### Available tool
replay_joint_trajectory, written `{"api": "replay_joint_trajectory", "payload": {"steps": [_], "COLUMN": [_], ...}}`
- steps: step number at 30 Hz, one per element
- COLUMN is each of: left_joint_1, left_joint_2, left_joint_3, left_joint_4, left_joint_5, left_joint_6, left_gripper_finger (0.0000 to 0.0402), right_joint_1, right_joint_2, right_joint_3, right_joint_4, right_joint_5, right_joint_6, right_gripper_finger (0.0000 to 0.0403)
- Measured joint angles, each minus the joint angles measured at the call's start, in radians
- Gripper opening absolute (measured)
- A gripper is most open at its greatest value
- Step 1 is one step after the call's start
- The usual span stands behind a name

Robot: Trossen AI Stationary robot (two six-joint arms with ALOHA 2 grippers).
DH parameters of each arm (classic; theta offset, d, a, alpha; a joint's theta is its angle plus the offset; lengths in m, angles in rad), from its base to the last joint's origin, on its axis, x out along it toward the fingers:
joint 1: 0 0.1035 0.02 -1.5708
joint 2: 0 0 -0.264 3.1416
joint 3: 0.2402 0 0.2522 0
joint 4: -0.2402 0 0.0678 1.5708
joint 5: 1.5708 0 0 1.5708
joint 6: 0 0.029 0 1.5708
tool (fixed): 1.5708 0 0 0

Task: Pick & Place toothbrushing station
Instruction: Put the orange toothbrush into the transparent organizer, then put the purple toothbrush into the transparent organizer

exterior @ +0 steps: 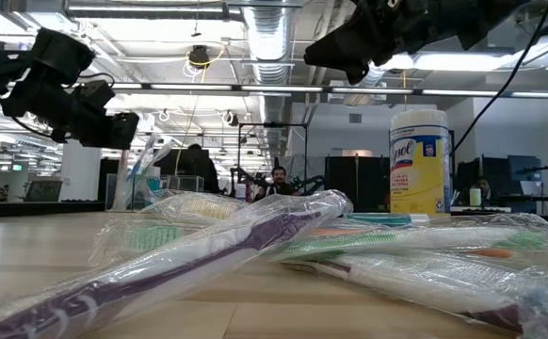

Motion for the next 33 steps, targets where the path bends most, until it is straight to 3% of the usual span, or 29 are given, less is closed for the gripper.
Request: {"api": "replay_joint_trajectory", "payload": {"steps": [33], "left_joint_1": [0.001], "left_joint_2": [0.000], "left_joint_3": [-0.003], "left_joint_4": [0.063], "left_joint_5": [-0.048], "left_joint_6": [0.046], "left_gripper_finger": [0.0218], "right_joint_1": [0.000], "right_joint_2": [-0.001], "right_joint_3": [0.000], "right_joint_4": [0.000], "right_joint_5": [0.000], "right_joint_6": [-0.007], "right_gripper_finger": [0.0060]}}
